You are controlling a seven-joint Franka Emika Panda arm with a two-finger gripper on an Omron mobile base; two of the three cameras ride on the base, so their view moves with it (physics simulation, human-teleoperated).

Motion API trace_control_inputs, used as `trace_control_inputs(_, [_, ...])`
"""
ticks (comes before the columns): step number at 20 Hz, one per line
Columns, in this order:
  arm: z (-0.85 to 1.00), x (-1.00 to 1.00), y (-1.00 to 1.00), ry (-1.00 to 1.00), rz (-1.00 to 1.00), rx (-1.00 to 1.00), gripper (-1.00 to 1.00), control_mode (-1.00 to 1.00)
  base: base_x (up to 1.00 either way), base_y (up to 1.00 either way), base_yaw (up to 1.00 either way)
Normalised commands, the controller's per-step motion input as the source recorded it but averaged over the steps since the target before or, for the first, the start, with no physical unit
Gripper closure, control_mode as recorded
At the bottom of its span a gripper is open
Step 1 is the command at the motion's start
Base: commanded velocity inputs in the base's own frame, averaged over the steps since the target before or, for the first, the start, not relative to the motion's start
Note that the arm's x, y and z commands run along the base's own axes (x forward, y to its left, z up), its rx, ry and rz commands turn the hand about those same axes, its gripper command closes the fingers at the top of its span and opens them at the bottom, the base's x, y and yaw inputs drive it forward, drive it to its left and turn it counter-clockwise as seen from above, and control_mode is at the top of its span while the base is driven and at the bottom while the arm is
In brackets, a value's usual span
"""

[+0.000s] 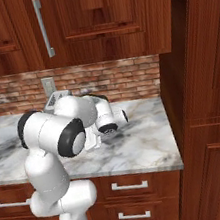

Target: Take the bottled waters from the counter and place them in the freezer to freeze. Close the freezer door after placing the bottles.

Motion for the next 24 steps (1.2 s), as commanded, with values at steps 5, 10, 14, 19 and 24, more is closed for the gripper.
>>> trace_control_inputs(5, [-0.04, -0.07, 0.09, 0.0, 0.0, 0.07, -1.0, -1.0, 0.0, 0.0, 0.0])
trace_control_inputs(10, [-0.1, -0.43, 0.24, 0.0, 0.0, 0.02, -1.0, -1.0, 0.0, 0.0, 0.0])
trace_control_inputs(14, [0.0, -0.04, 0.2, 0.0, 0.0, 0.0, -1.0, -1.0, 0.0, 0.0, 0.0])
trace_control_inputs(19, [0.0, 0.0, 0.18, 0.0, 0.0, 0.0, -1.0, -1.0, 0.0, 0.0, 0.0])
trace_control_inputs(24, [0.0, 0.0, 0.18, 0.0, 0.0, 0.0, -1.0, -1.0, 0.0, 0.0, 0.0])
